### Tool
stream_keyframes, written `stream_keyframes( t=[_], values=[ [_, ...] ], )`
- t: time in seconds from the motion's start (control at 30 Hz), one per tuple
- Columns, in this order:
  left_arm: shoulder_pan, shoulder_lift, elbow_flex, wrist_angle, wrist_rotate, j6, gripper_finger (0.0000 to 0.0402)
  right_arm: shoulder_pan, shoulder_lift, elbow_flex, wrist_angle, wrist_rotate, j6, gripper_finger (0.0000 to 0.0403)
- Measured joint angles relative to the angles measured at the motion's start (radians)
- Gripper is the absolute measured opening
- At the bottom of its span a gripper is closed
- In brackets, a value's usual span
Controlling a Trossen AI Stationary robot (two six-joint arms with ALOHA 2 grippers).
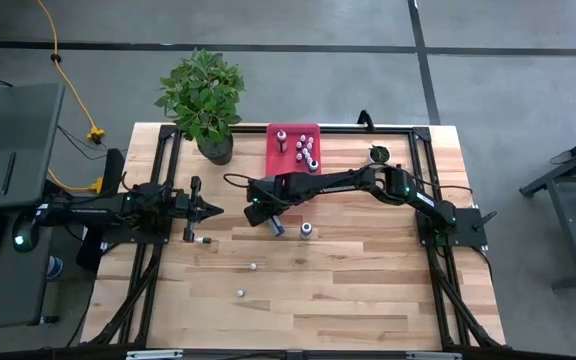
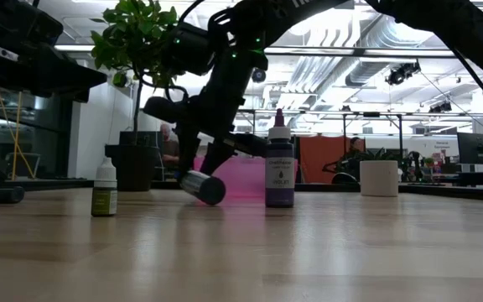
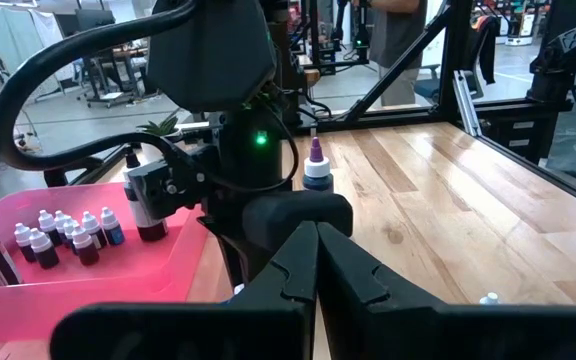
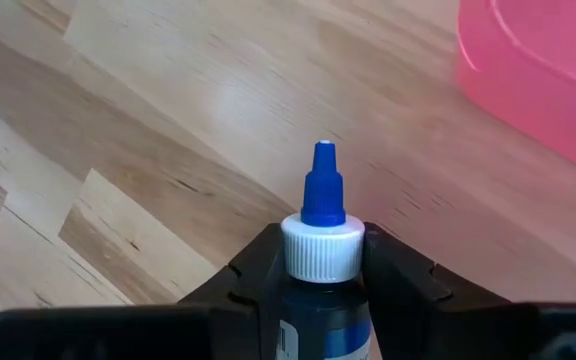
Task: Pick & Place food coloring
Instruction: Put the blue food coloring bottle into the pink bin
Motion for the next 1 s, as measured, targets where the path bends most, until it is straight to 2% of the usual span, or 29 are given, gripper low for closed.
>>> stream_keyframes(
  t=[0.33,0.53,0.67,0.9,1.0],
  values=[
    [0.0,0.0,0.0,0.0,0.0,0.0,0.0,0.0,-0.068,0.0,0.013,0.04,-0.013,0.0105],
    [0.0,0.0,0.0,0.0,0.0,0.0,0.0,0.012,-0.129,0.0,0.028,0.13,-0.052,0.0106],
    [0.0,0.0,0.0,0.0,0.0,0.0,0.0,0.035,-0.165,0.002,0.049,0.279,-0.114,0.0105],
    [0.0,0.0,0.0,0.0,0.0,0.0,0.0,0.076,-0.184,0.002,0.056,0.6,-0.121,0.0106],
    [0.0,0.0,0.0,0.0,0.0,0.0,0.0,0.085,-0.184,0.001,0.056,0.705,-0.121,0.0106]
  ],
)
